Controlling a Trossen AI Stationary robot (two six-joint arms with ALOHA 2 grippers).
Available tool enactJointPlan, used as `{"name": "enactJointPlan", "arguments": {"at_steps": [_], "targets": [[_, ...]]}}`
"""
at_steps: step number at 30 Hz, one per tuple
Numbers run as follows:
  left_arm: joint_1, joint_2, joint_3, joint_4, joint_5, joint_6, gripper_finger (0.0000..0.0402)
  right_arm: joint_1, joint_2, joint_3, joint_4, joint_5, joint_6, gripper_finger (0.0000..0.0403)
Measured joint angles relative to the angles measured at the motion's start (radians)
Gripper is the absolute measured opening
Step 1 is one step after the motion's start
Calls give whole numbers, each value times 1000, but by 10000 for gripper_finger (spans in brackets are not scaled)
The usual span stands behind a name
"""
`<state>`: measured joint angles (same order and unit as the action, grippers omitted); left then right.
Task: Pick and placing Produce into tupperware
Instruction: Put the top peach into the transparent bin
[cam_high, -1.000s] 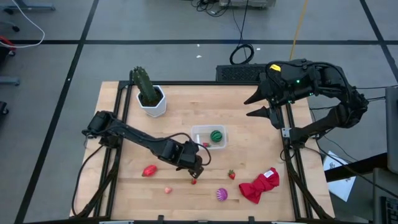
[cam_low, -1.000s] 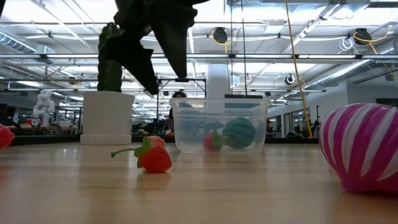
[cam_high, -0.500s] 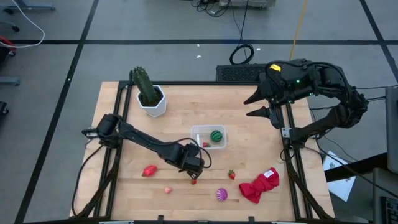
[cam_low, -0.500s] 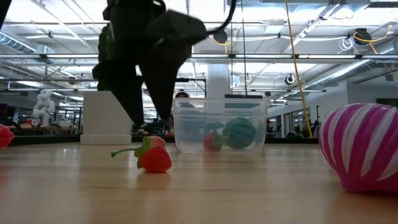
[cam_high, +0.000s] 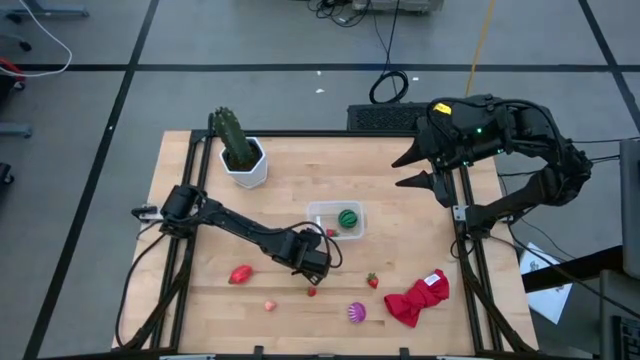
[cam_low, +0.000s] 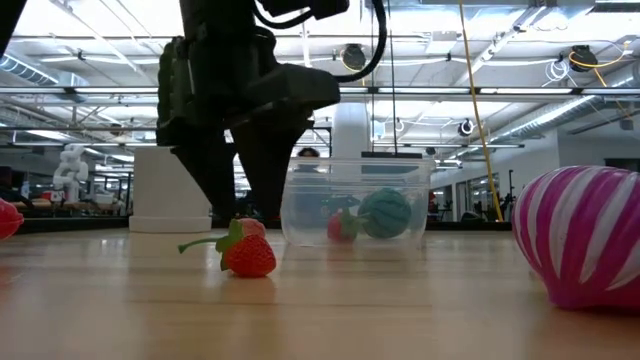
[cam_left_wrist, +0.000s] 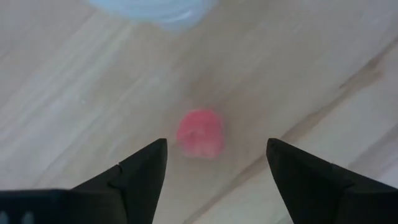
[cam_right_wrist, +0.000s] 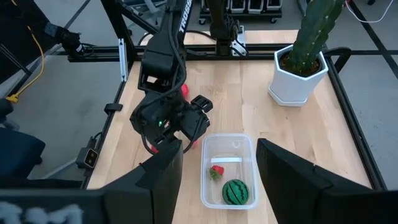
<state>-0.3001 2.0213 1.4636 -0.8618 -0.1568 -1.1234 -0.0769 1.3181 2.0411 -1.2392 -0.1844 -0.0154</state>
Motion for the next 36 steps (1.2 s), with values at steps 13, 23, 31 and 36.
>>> {"name": "enactJointPlan", "arguments": {"at_steps": [13,23,31,36], "targets": [[21,32,0,14,0,12,280,0,0,0,0,0,-23,196],[40,39,0,49,0,46,280,0,0,0,0,0,-27,196],[41,39,0,41,18,53,244,0,0,0,0,0,-35,196],[41,39,0,41,26,53,202,0,0,0,0,0,-49,196]]}}
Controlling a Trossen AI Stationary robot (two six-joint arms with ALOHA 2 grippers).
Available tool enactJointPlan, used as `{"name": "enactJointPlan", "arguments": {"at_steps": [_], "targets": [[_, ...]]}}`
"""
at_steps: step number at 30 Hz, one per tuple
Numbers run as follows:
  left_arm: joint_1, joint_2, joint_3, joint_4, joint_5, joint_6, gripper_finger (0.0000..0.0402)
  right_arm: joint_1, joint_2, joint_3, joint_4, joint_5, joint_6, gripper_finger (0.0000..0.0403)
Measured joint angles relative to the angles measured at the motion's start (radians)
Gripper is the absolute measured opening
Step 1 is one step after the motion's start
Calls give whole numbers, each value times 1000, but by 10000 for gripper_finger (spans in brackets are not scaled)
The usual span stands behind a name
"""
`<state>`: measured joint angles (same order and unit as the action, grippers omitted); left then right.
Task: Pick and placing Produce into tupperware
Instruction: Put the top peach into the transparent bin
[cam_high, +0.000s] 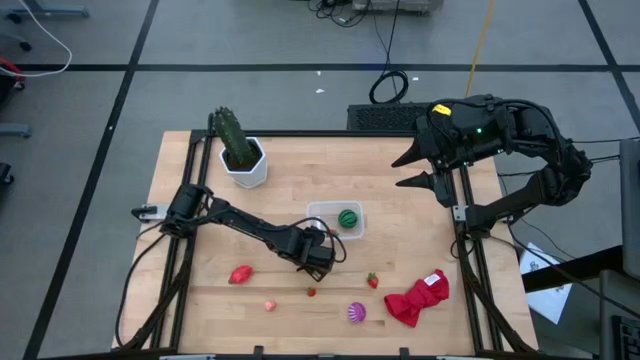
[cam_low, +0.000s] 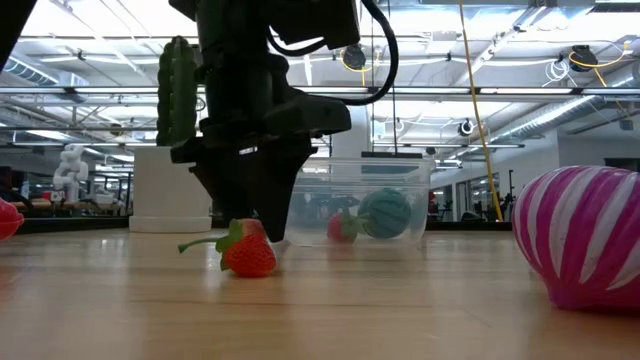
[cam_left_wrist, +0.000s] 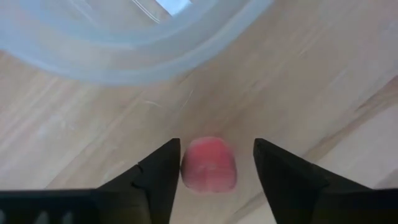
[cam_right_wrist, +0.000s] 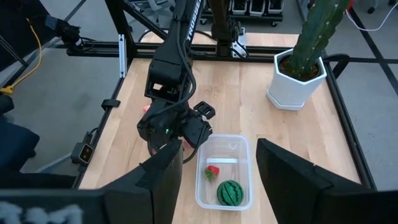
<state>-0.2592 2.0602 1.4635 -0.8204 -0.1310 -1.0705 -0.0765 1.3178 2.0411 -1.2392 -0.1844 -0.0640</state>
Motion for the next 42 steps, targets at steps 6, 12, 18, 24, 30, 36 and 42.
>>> {"name": "enactJointPlan", "arguments": {"at_steps": [6,12,18,24,30,36,42], "targets": [[0,0,0,-1,22,18,168,0,0,0,0,0,-3,196],[0,0,0,-24,37,14,140,0,0,0,0,0,-4,196],[0,-2,0,-46,56,-9,118,0,0,0,0,0,-4,196],[0,-2,0,-47,126,-36,114,0,0,0,0,0,-4,196],[-9,-7,0,-49,234,-38,114,0,0,0,0,0,-4,196],[-12,-70,0,-60,284,-42,113,0,0,0,0,0,-4,196],[-11,-175,0,-75,214,-48,113,0,0,0,-2,0,-1,196]]}}
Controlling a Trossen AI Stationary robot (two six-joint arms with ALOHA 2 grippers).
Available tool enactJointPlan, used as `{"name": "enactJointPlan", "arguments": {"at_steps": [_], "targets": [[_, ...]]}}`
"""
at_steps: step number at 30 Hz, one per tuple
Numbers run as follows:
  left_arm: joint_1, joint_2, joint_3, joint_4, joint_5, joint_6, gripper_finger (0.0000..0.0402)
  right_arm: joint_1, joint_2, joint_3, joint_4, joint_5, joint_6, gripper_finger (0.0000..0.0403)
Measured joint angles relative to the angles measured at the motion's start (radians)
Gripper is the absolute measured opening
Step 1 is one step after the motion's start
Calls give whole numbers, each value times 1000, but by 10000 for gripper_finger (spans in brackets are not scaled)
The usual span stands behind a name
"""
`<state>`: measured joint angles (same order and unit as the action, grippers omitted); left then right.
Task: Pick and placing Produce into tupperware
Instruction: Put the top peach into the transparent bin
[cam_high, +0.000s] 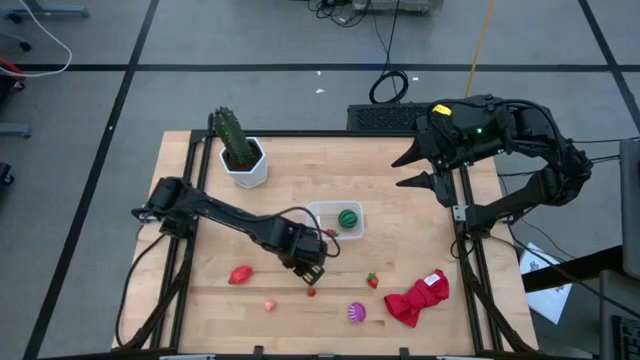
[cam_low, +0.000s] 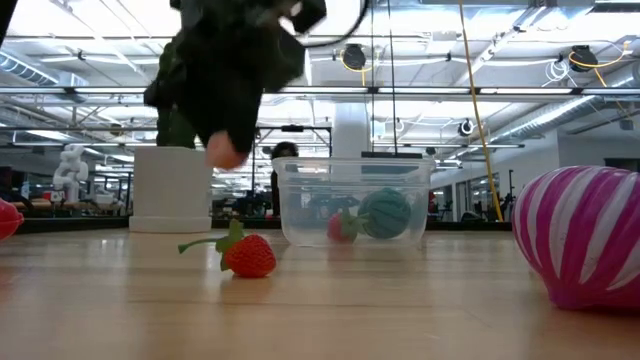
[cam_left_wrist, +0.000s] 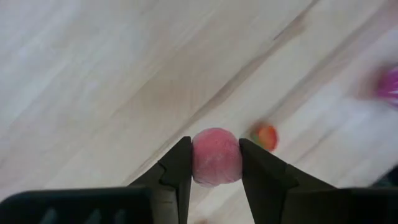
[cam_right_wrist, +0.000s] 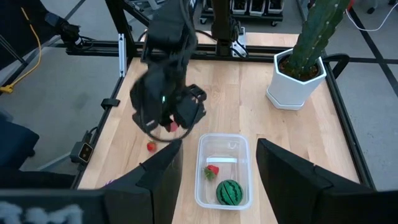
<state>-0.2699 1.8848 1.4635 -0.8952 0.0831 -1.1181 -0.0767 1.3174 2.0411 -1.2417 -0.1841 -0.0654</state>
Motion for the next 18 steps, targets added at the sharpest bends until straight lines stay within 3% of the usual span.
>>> {"name": "enactJointPlan", "arguments": {"at_steps": [11,18], "targets": [[25,-189,0,-7,-5,19,113,0,0,0,2,0,0,196],[113,-228,49,27,-12,180,113,0,0,0,7,0,1,196]]}}
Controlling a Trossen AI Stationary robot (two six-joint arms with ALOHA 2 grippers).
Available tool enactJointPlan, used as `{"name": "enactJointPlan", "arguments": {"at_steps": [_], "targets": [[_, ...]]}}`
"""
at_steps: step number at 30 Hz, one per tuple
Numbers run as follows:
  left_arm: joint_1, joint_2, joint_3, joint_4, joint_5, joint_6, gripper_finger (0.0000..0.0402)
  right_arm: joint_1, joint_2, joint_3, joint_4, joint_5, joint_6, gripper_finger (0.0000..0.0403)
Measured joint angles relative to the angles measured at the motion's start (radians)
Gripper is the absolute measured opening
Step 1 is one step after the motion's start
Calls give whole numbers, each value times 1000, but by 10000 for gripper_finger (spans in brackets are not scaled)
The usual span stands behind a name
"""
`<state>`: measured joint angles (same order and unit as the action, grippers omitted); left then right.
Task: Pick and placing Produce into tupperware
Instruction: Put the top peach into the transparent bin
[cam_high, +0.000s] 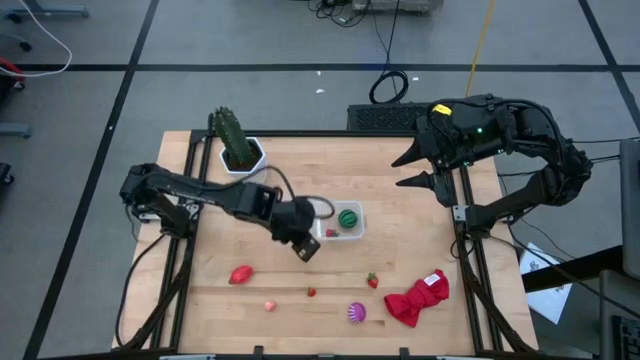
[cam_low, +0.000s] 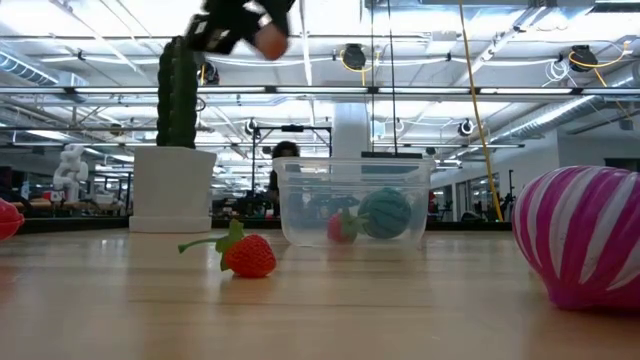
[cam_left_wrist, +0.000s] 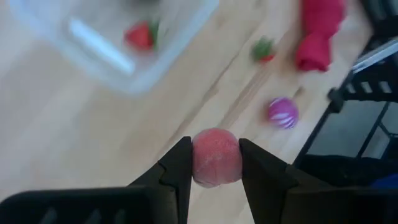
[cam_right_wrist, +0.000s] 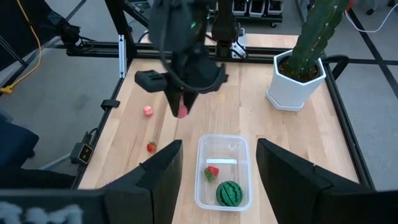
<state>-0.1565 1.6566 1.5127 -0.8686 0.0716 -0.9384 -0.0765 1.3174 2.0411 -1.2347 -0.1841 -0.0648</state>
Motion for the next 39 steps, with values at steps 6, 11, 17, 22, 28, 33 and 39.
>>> {"name": "enactJointPlan", "arguments": {"at_steps": [6,11,17,22,28,33,39], "targets": [[83,26,156,-40,-53,216,113,0,0,0,12,0,0,196],[137,90,280,-194,-76,309,113,0,0,0,13,0,14,196],[162,240,383,-301,-71,371,113,0,0,0,19,1,38,196],[176,338,399,-343,-37,361,113,0,0,0,18,1,80,196],[173,426,399,-347,-35,358,113,0,0,-31,36,2,84,196],[175,460,398,-343,-52,330,113,0,0,-90,51,2,84,196],[172,456,398,-342,-84,308,113,0,0,-163,55,2,84,196]]}}
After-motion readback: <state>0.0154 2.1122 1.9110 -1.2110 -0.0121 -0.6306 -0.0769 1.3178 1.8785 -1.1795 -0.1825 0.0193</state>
